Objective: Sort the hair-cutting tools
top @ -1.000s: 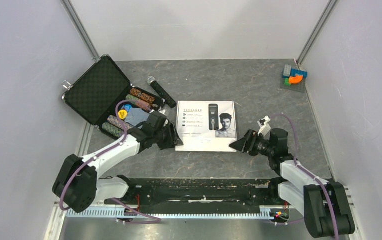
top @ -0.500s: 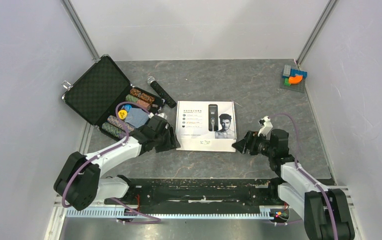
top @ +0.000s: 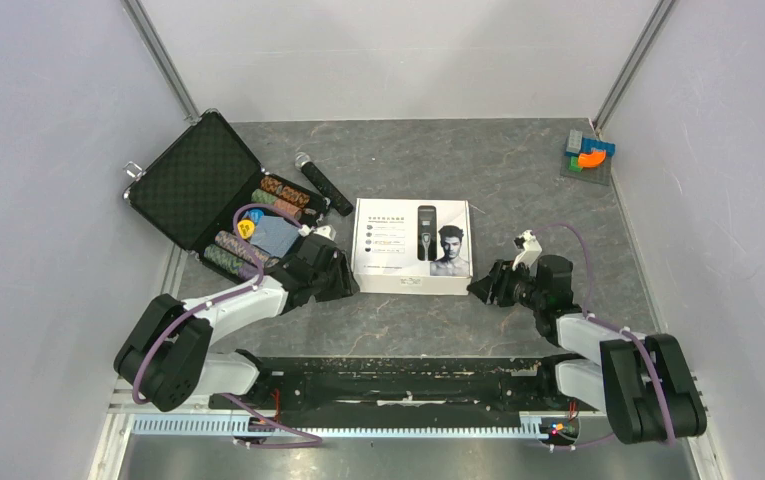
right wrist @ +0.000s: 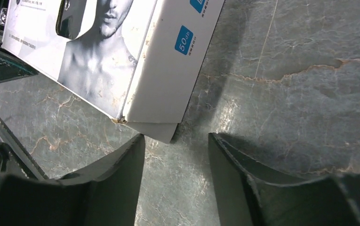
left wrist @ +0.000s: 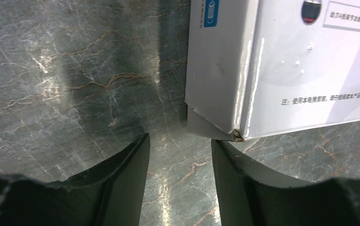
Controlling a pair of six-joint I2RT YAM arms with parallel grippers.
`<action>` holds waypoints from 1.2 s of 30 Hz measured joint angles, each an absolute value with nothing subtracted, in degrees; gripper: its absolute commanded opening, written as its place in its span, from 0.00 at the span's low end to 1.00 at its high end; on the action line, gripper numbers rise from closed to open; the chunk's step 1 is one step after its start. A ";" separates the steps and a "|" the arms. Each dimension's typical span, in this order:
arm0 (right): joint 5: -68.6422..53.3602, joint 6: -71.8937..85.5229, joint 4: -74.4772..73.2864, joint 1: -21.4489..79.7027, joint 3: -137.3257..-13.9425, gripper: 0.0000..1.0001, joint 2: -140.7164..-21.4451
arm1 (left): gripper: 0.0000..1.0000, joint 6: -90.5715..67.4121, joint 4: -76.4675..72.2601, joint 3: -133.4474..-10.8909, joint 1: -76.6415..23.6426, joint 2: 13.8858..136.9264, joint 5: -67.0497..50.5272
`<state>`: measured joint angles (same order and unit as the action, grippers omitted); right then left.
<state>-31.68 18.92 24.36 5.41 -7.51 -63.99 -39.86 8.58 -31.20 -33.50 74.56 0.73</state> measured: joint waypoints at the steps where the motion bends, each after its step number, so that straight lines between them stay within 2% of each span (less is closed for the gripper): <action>1: -31.81 19.11 24.93 5.41 -7.46 0.48 -65.41 | 0.57 -39.81 8.34 -30.94 -33.52 74.61 1.02; 6: -32.23 20.14 28.99 5.41 -7.49 0.42 -69.41 | 0.58 -39.79 7.25 -30.46 -33.50 74.56 1.65; 16: -30.63 19.64 32.97 5.41 -4.49 0.53 -66.70 | 0.59 -39.33 3.55 -28.93 -33.50 74.22 2.94; 23: -31.90 19.90 43.83 5.74 -0.71 0.54 -69.25 | 0.58 -36.75 -9.19 -23.79 -33.50 74.08 2.92; 29: -33.47 20.62 50.39 7.33 -0.64 0.52 -72.05 | 0.51 -34.22 -18.26 -20.21 -33.50 74.78 2.59; 33: -34.24 21.67 51.16 7.40 -1.04 0.52 -72.77 | 0.60 -33.58 -20.88 -19.75 -33.50 75.83 2.61; 36: -34.22 21.89 49.89 7.44 -1.50 0.53 -70.98 | 0.62 -33.56 -20.86 -19.68 -33.52 75.33 3.57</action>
<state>-34.22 21.89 49.89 7.44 -1.50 -70.98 -33.56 -20.86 -19.68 -33.52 75.33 3.57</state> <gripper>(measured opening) 0.524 0.596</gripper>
